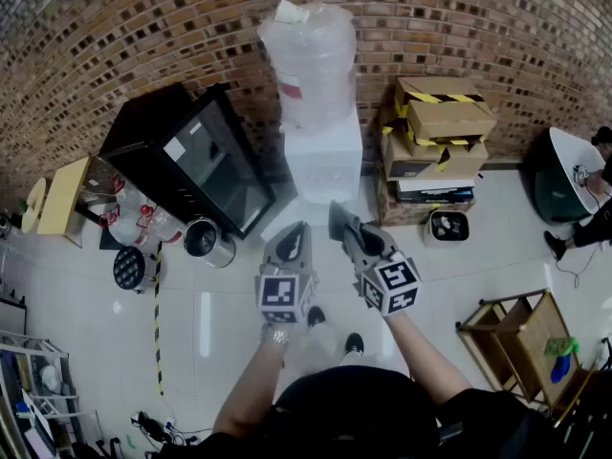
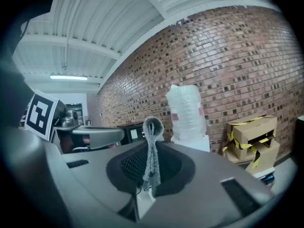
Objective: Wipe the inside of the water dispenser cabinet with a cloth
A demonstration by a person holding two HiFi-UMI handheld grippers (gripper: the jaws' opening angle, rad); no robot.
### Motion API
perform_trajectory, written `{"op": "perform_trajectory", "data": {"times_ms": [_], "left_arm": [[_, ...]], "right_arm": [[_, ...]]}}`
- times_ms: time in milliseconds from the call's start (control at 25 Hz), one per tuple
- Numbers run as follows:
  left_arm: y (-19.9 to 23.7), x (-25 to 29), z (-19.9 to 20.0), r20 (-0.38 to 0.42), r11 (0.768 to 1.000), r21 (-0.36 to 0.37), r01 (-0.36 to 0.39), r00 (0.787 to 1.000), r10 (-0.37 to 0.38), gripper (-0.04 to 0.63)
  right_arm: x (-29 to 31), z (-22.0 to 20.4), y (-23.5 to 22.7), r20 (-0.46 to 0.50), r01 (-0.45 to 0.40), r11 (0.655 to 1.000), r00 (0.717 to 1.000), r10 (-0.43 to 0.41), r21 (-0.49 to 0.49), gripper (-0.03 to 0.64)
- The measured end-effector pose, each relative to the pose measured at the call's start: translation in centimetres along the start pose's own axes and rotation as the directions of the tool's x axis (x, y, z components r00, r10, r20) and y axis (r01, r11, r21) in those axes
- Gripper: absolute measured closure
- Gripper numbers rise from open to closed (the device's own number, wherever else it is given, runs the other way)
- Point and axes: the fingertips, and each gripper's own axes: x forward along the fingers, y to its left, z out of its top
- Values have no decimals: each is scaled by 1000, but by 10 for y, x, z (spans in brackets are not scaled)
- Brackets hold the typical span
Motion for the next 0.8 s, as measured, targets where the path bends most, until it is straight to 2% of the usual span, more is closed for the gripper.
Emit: {"op": "perform_trajectory", "data": {"times_ms": [200,440,640,800], "left_arm": [[42,30,-17,10,1000,-17,2,1000,-2,574],[88,77,-14,34,999,-11,36,999,-36,574],[100,112,-17,16,997,-15,69,997,-69,574],[105,133,-17,4,998,-12,66,998,-66,574]], "right_arm": [[52,5,-6,-14,11,1000,1000,-12,-9,592],[108,24,-25,-3,56,998,998,-56,-27,592],[133,33,-42,0,88,996,996,-88,-31,592],[149,38,-62,1,92,995,996,-92,-29,592]]}}
